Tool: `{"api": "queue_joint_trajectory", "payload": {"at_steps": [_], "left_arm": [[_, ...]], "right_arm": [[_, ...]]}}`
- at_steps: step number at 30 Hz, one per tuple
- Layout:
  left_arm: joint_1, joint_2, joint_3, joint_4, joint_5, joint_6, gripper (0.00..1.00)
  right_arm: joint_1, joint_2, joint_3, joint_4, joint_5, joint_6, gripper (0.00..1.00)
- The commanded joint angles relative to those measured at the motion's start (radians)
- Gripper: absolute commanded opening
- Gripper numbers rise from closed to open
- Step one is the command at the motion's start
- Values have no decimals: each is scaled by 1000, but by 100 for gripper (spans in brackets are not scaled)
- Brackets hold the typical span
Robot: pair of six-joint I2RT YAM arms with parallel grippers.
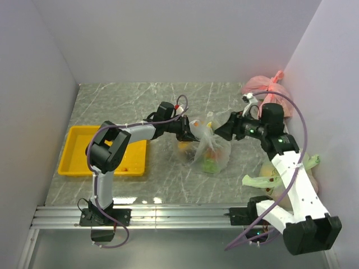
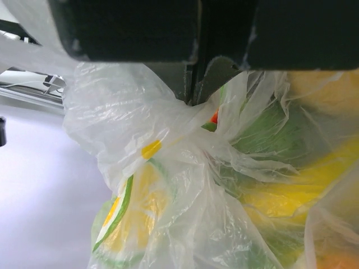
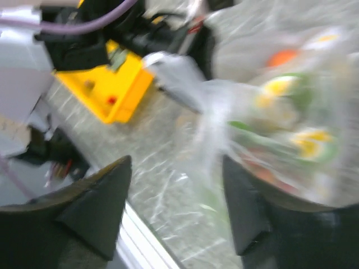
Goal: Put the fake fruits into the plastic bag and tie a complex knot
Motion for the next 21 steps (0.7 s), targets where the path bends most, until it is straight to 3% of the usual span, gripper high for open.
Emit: {"api": "queue_joint_trajectory", "payload": {"at_steps": [1,2,4,5,7,14,19,20,21], "left_arm": [[-5,-4,2,-8,25,32,0],[-7,-6,-1,-16,21,36,0],[-14,-7,-9,-14,25,33,0],[-17,-7,-9,-20,24,33,0],[-25,-9,-9,-26,16,35,0],[-56,36,17,6,-2,-2,0],[-91,103,66,122,45,-68,0],[-94,114,80,153,56,-85,0],[-100,135,88,234,65,-129,0]], "right_arm": [[-69,8,27,-82,-40,-105,64],[-70,33,23,-74,-21,-117,50],[-70,122,14,-48,-1,-125,40],[-70,150,10,-21,0,-125,35],[-65,229,7,10,3,-123,36],[-42,383,-33,41,-41,-117,71],[-33,455,-58,49,-128,-56,74],[-34,461,-67,91,-144,-18,82],[-34,469,-88,116,-183,9,82]]}}
